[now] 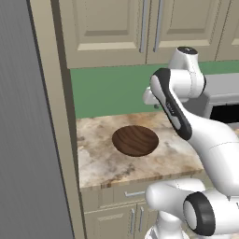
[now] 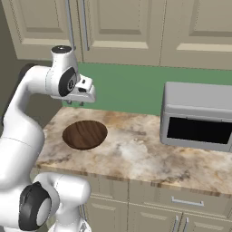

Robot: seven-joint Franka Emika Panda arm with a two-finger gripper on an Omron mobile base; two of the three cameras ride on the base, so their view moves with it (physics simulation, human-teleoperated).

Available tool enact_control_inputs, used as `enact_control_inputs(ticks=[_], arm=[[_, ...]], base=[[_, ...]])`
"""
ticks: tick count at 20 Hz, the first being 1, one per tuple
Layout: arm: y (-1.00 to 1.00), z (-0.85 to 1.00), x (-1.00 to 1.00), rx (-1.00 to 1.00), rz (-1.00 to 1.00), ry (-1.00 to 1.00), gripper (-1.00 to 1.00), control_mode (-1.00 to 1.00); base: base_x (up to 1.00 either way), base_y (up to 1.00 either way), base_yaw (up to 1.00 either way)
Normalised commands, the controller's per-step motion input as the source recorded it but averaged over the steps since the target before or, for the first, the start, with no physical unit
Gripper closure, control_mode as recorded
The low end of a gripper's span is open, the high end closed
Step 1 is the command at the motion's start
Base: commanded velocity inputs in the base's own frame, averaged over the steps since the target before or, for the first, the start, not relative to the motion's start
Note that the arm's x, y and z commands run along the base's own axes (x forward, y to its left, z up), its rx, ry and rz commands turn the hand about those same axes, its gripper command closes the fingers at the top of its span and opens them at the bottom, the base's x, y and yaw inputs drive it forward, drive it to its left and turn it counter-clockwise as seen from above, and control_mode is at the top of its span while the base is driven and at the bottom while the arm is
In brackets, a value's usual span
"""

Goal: Open the cabinet. Pick the tangerine and orange from the cabinet and place them into the bowl. Then close the cabinet.

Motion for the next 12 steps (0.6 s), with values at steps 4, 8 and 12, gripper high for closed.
enact_control_inputs(ticks=[4, 8, 12], arm=[[0.0, 0.0, -0.05, 0.0, 0.0, -0.04, -1.0, -1.0], [0.0, 0.19, -0.13, 0.0, 0.0, -0.32, -1.0, -1.0], [-0.03, 0.59, -0.55, 0.0, 0.0, -0.64, -1.0, -1.0]], base=[[0.0, 0.0, 0.0], [0.0, 0.0, 0.0], [0.0, 0.0, 0.0]])
